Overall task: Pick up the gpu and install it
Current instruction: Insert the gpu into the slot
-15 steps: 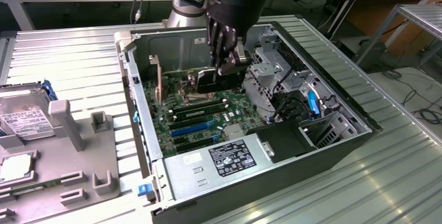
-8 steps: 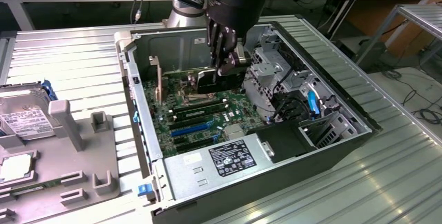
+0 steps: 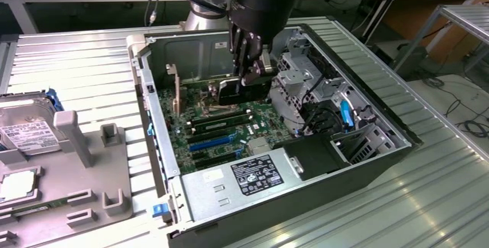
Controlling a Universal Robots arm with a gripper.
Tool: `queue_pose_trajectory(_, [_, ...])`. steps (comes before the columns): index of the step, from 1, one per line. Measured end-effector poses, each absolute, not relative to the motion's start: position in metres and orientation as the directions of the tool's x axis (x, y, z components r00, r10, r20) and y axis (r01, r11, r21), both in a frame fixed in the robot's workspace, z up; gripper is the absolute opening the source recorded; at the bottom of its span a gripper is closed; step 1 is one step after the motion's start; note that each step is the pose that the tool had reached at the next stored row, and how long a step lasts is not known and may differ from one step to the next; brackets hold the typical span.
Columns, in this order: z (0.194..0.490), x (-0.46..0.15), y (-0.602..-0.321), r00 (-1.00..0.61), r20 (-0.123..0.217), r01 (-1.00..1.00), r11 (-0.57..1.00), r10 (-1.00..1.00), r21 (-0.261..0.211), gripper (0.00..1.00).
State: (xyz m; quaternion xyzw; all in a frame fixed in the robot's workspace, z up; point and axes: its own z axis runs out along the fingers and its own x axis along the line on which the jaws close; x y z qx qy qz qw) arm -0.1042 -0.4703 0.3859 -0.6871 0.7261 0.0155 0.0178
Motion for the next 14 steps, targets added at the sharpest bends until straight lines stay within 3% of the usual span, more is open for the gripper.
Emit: queue_pose_trajectory(14, [0.373,-0.103,-0.47,-0.069,-0.047,-0.998,0.069,-0.996,-0.002,0.27])
